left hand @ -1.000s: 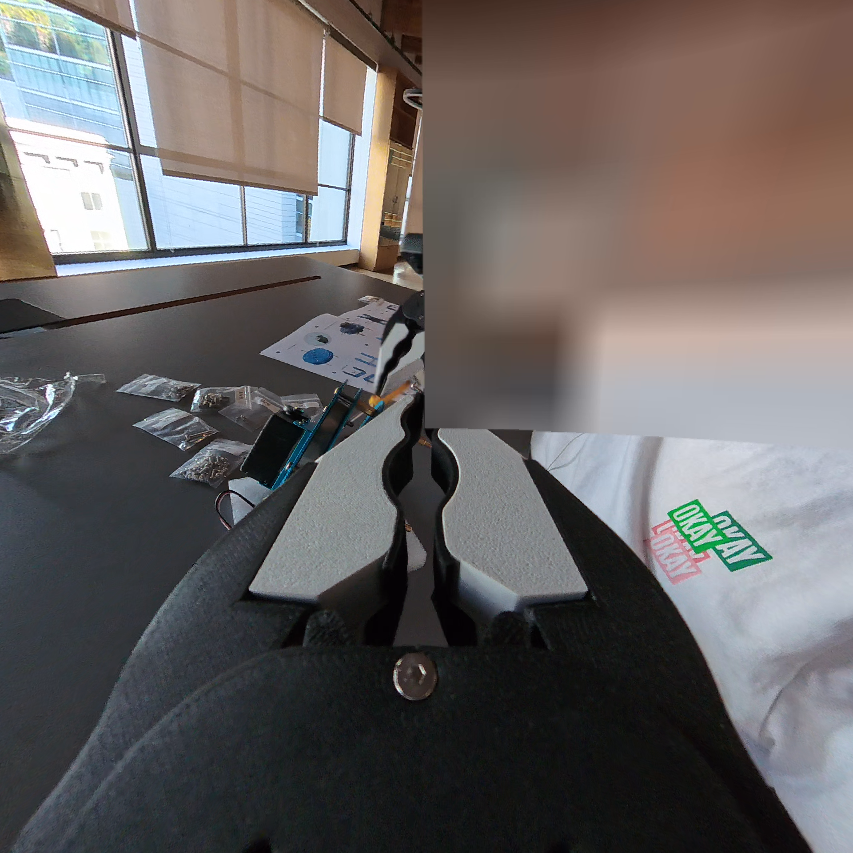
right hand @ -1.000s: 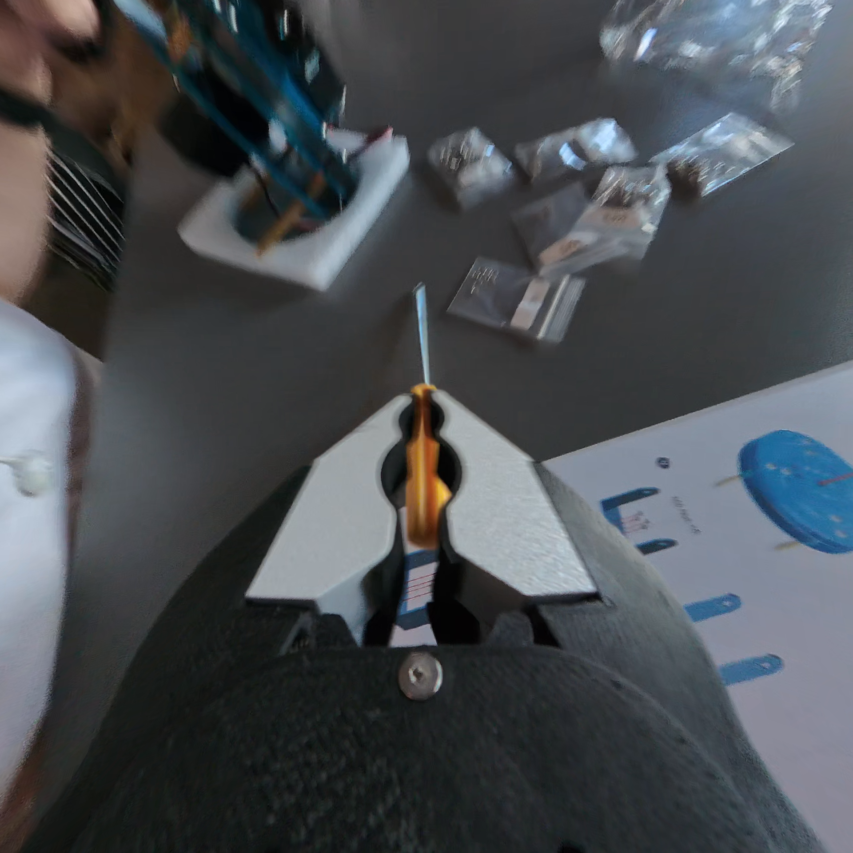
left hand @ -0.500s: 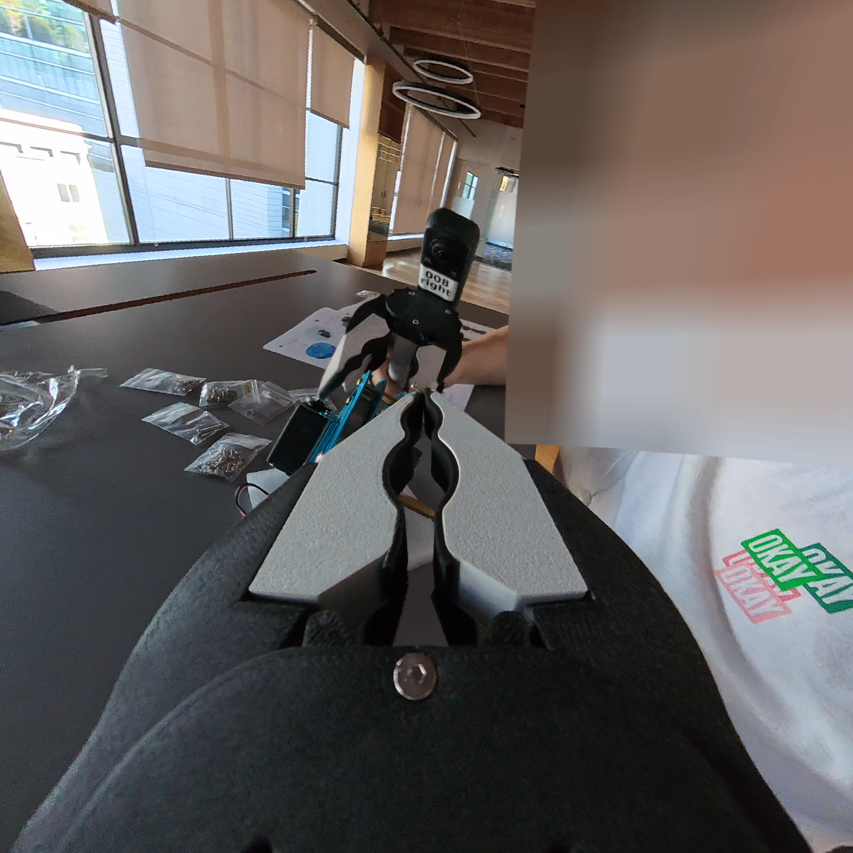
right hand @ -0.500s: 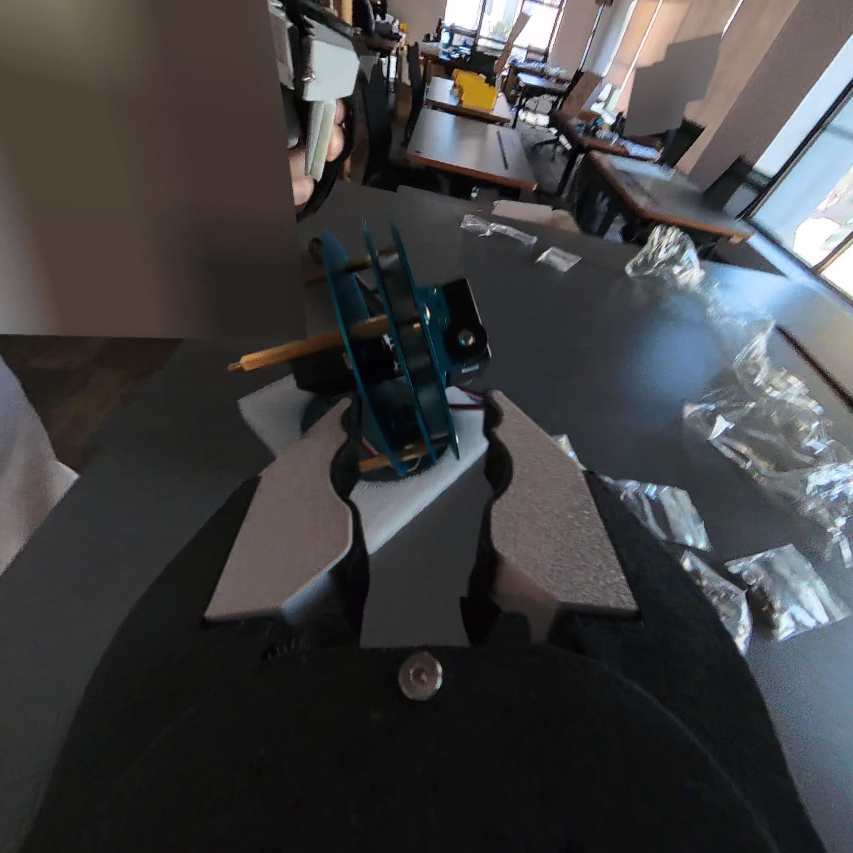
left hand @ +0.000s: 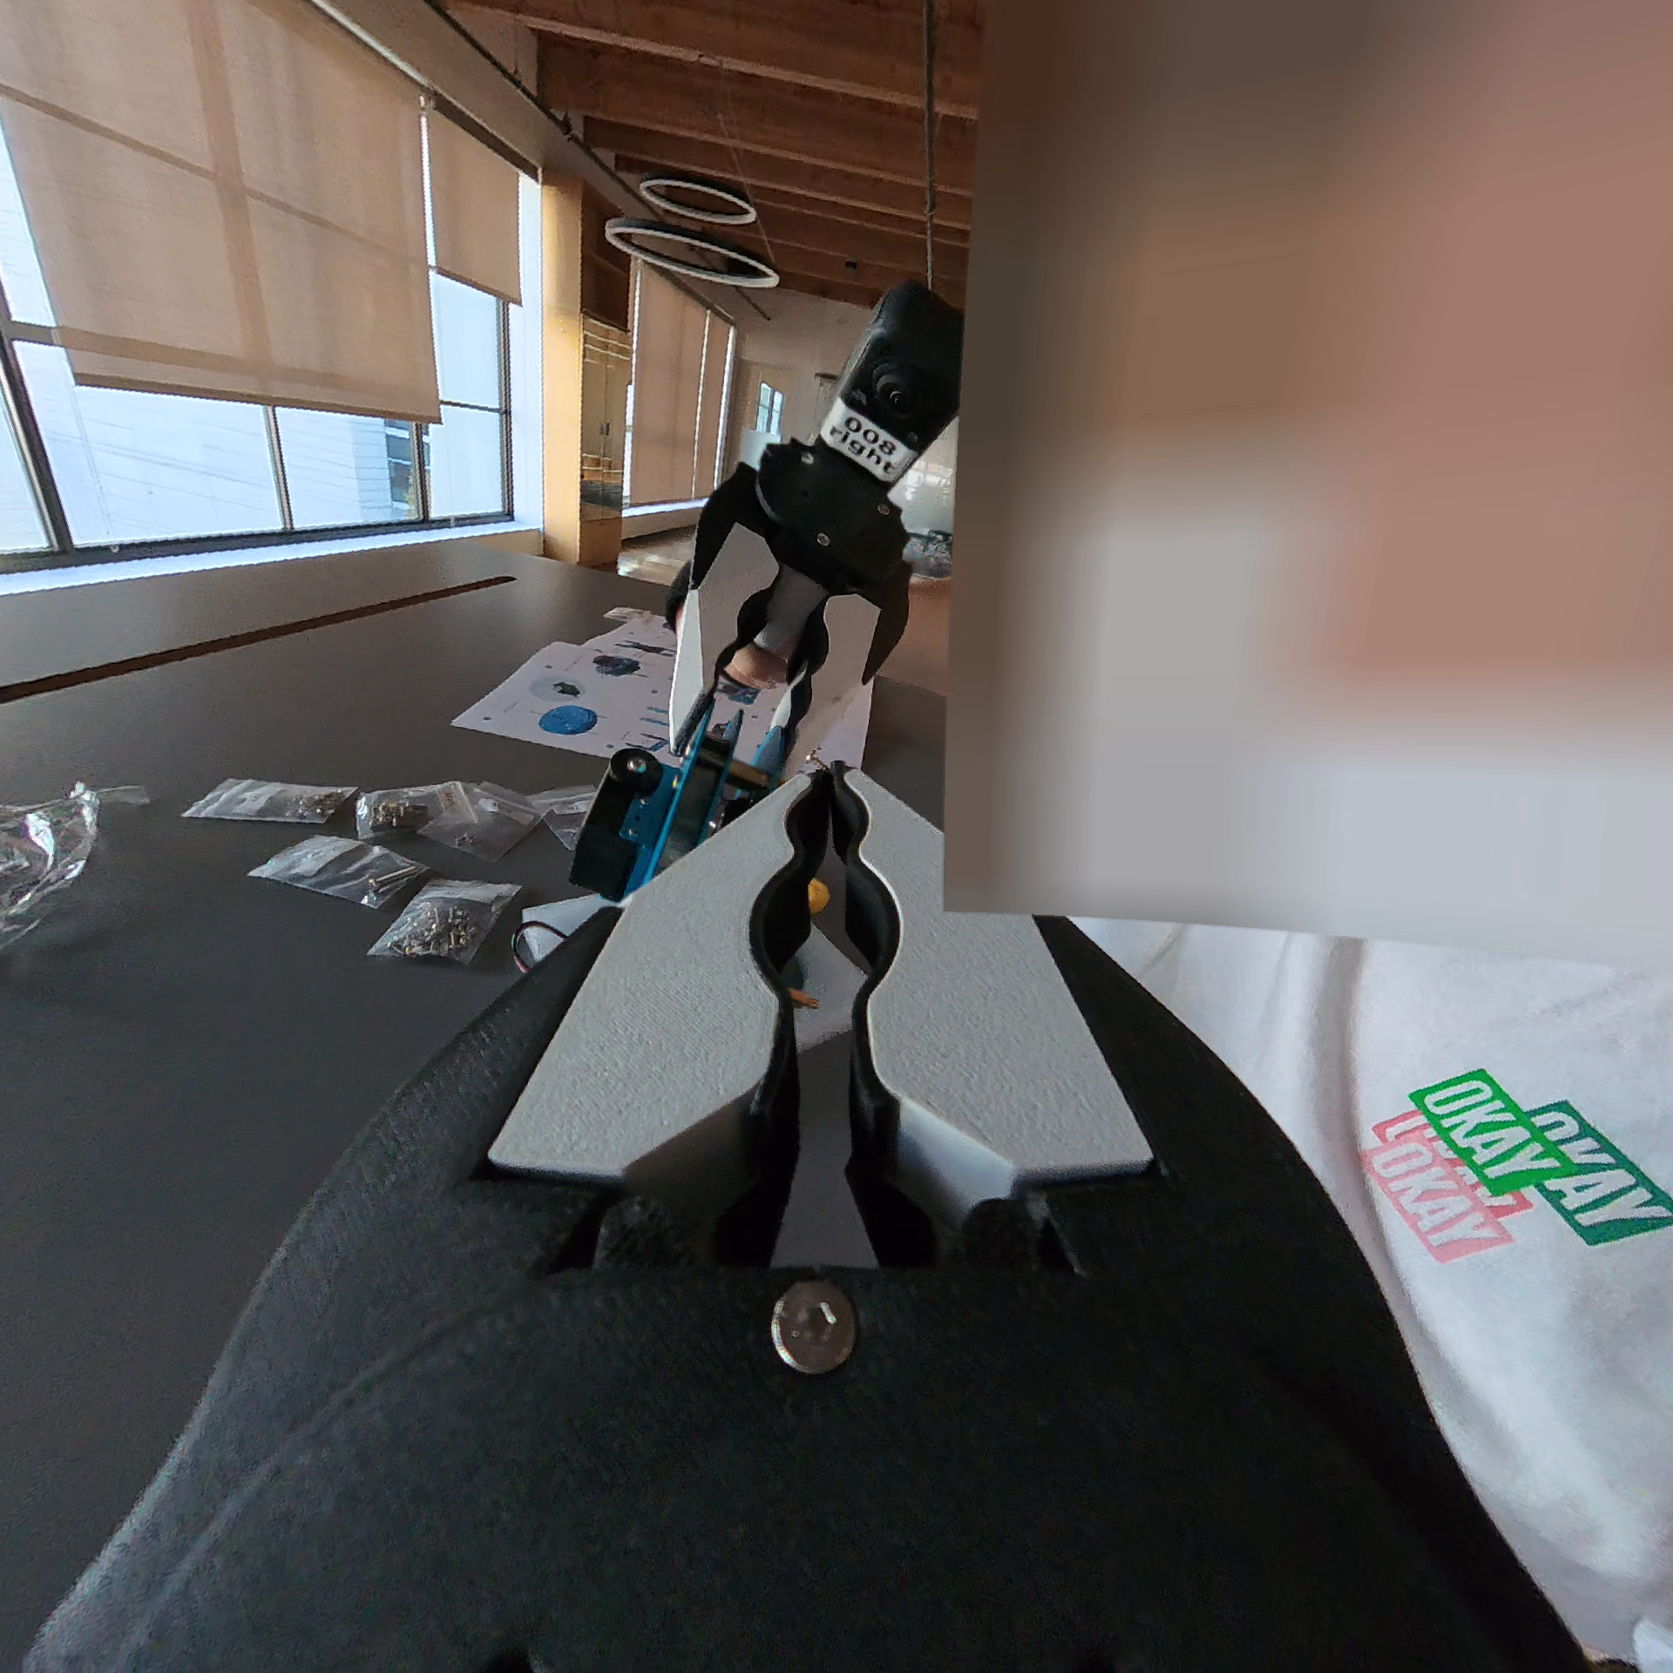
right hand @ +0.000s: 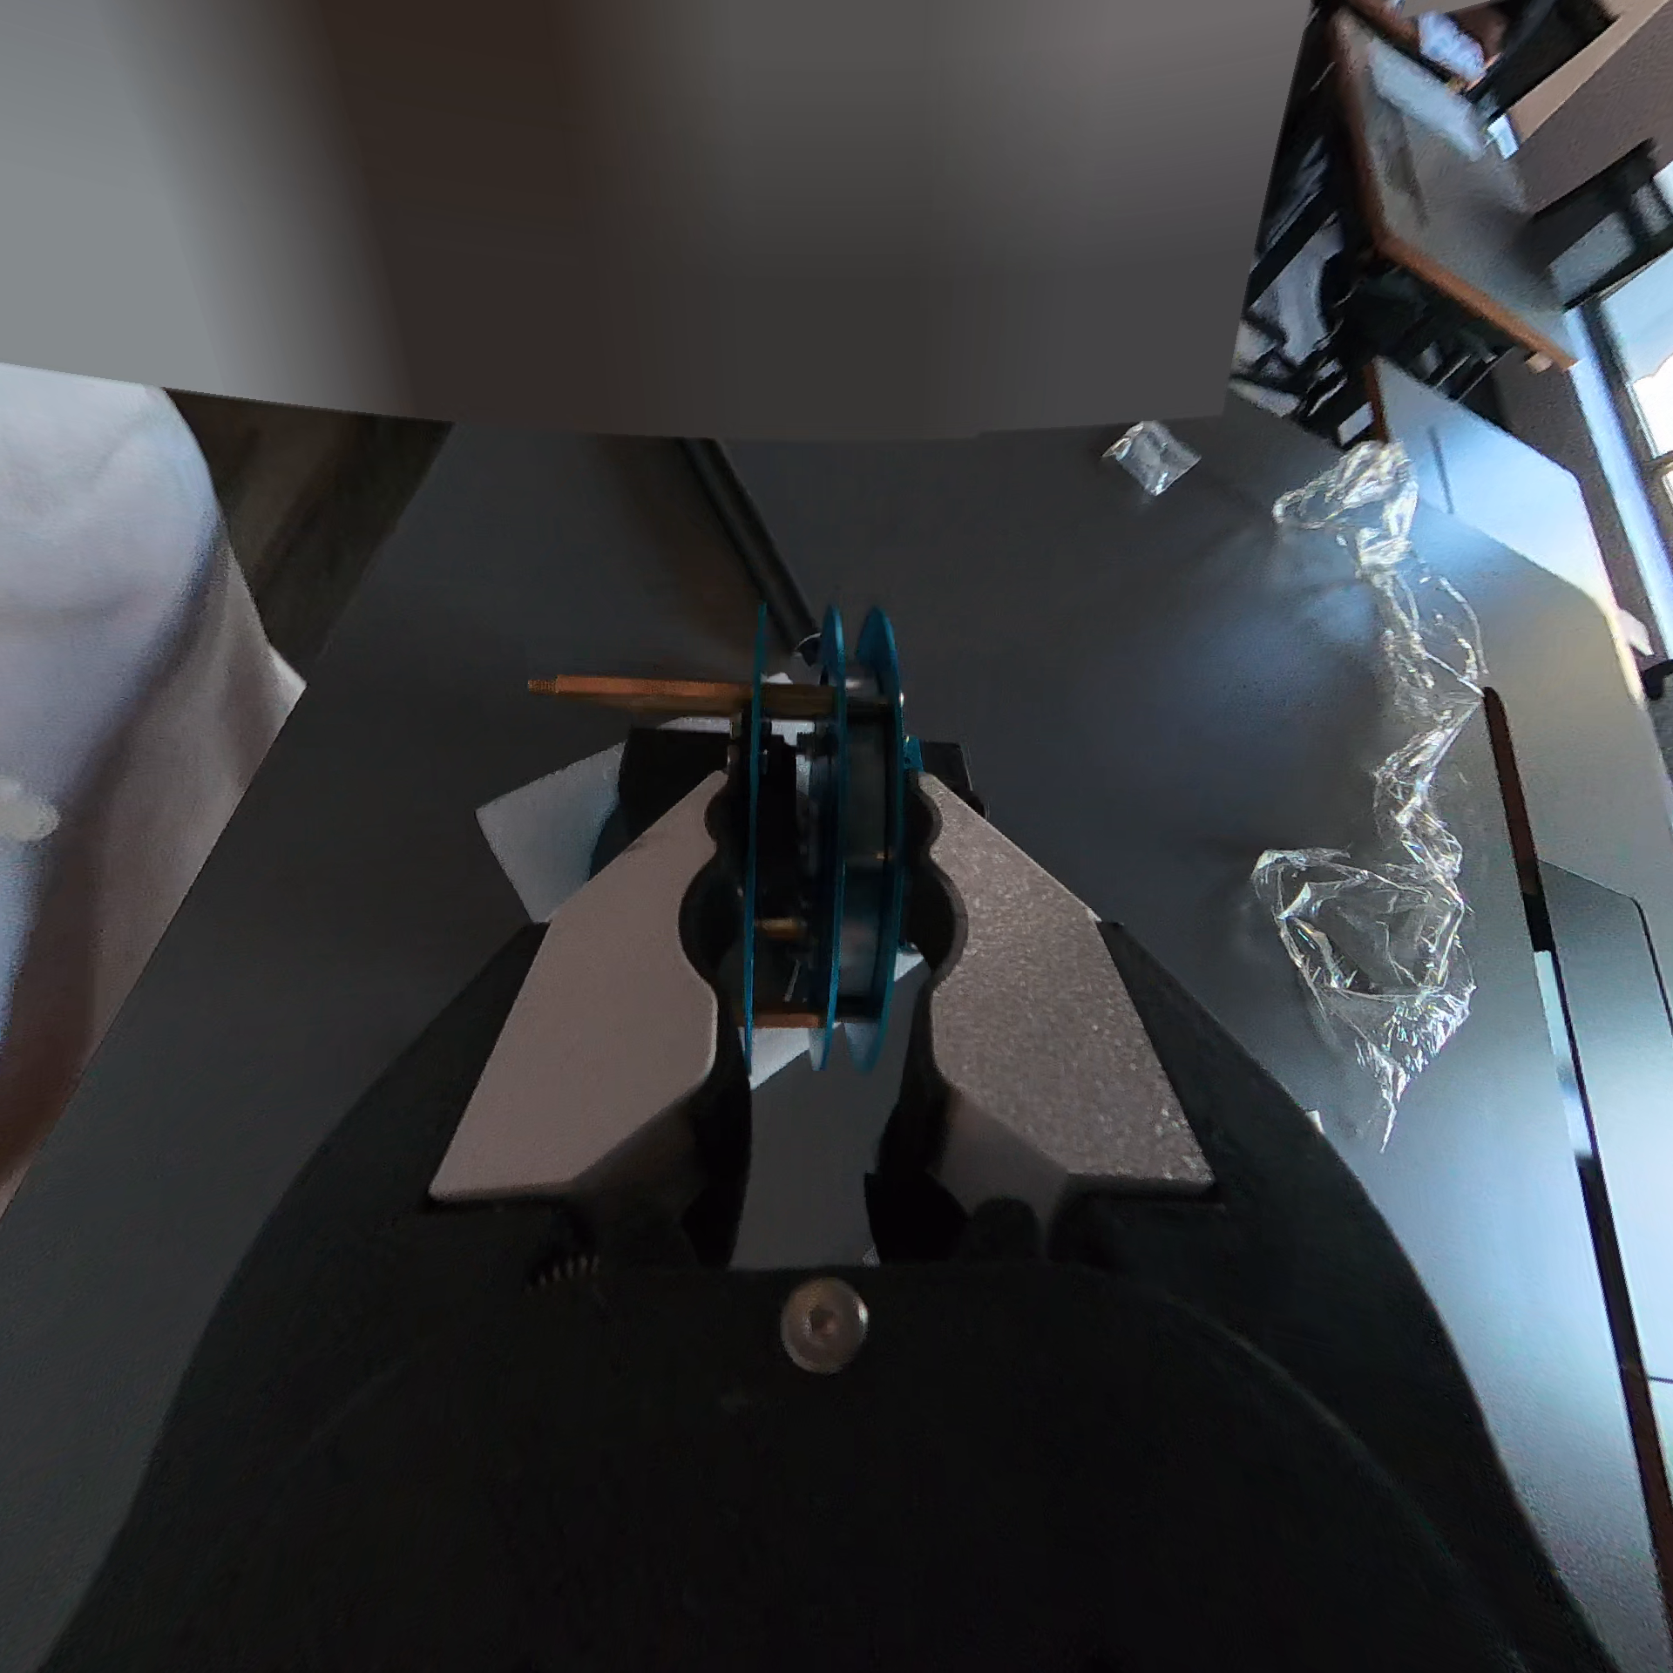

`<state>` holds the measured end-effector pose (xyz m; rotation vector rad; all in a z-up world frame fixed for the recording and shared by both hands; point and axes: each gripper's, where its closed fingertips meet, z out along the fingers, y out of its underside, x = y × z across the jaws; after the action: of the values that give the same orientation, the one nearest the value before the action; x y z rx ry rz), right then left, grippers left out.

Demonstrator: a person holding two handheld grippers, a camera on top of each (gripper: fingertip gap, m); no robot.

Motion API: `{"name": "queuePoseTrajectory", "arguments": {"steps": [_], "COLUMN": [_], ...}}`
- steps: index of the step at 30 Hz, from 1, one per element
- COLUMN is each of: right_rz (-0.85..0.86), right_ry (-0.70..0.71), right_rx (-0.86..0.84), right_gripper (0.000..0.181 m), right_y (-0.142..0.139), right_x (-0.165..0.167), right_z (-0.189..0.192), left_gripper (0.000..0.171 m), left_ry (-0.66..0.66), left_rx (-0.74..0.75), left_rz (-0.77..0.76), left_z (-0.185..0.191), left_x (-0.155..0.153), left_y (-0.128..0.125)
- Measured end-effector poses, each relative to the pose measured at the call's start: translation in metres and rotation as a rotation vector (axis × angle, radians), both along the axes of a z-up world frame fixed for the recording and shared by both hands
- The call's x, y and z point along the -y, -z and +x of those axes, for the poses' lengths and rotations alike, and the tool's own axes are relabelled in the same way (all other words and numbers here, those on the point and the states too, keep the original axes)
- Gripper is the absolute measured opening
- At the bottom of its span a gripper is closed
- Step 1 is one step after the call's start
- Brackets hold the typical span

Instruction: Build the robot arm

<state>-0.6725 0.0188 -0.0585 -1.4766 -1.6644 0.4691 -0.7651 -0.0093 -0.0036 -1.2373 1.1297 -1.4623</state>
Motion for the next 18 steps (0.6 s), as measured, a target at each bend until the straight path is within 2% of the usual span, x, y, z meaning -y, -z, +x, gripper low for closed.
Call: {"name": "queuePoseTrajectory", "arguments": {"steps": [7,12,18], "right_rz": [0.037,0.081,0.225], "right_ry": [-0.077,-0.093,-0.137], "right_rx": [0.221,0.234,0.245], "right_gripper": [0.032,0.032,0.034], "right_y": [0.004,0.005,0.006], "right_x": [0.006,0.009,0.018], "right_z": [-0.021,-0.027,-0.029], "left_gripper": [0.000,0.000,0.000], "left_ry": [0.001,-0.017,-0.010], "left_rx": [0.033,0.052,0.057], "left_rz": [0.009,0.019,0.033], "left_z": [0.001,0.000,0.002], "left_x": [0.000,0.004,0.009], "left_y": [-0.002,-0.006,-0.009]}}
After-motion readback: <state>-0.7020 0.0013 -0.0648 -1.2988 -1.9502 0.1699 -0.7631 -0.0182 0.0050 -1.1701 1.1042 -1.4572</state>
